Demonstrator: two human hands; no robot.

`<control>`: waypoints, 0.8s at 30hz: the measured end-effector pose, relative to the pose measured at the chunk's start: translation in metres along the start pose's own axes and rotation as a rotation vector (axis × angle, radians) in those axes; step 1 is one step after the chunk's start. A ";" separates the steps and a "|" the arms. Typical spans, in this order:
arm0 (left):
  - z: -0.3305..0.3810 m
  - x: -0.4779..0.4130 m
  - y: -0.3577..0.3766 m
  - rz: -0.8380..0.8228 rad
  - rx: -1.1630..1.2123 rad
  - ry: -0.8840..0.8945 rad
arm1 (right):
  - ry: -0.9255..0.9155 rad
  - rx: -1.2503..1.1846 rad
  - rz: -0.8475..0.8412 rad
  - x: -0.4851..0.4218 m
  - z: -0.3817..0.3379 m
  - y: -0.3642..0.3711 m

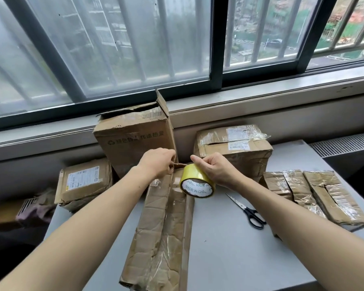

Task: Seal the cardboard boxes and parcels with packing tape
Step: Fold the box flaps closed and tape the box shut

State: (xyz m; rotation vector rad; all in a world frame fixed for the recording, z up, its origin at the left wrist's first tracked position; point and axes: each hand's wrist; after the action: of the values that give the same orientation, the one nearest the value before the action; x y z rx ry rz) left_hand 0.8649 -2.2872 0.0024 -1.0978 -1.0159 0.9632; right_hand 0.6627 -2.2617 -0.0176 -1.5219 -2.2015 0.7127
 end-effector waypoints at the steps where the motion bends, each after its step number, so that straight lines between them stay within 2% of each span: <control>1: 0.000 0.001 -0.001 -0.013 0.061 -0.034 | 0.000 -0.006 0.004 0.000 0.000 -0.001; 5: -0.004 0.001 -0.002 -0.178 0.151 -0.078 | 0.012 -0.039 -0.015 0.003 0.002 -0.003; 8: -0.003 0.001 -0.002 -0.227 0.138 -0.084 | 0.009 -0.053 -0.032 0.005 0.001 -0.002; 11: 0.003 0.005 0.007 -0.141 0.016 -0.056 | 0.007 -0.091 -0.026 0.006 -0.002 -0.003; 15: 0.003 0.007 0.017 -0.031 0.055 -0.109 | 0.002 -0.101 -0.011 0.007 -0.003 -0.005; 20: 0.010 0.004 0.018 -0.003 -0.243 -0.152 | -0.003 -0.051 -0.037 0.008 -0.005 0.001; 22: 0.013 0.002 0.020 -0.033 -0.213 -0.221 | -0.005 -0.034 -0.050 0.008 -0.007 0.002; 24: 0.010 0.000 0.020 -0.059 -0.066 -0.284 | -0.010 -0.027 -0.051 0.009 -0.008 0.003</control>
State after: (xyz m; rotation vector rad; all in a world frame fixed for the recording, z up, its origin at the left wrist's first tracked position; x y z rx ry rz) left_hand 0.8527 -2.2811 -0.0159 -0.9972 -1.3115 1.0632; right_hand 0.6659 -2.2514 -0.0130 -1.4721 -2.2574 0.6789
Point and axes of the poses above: each hand's wrist, its own x-axis away from the middle knuckle, its own y-axis out of the palm, z = x × y, and after that the axes turned 10 degrees about x, right-handed
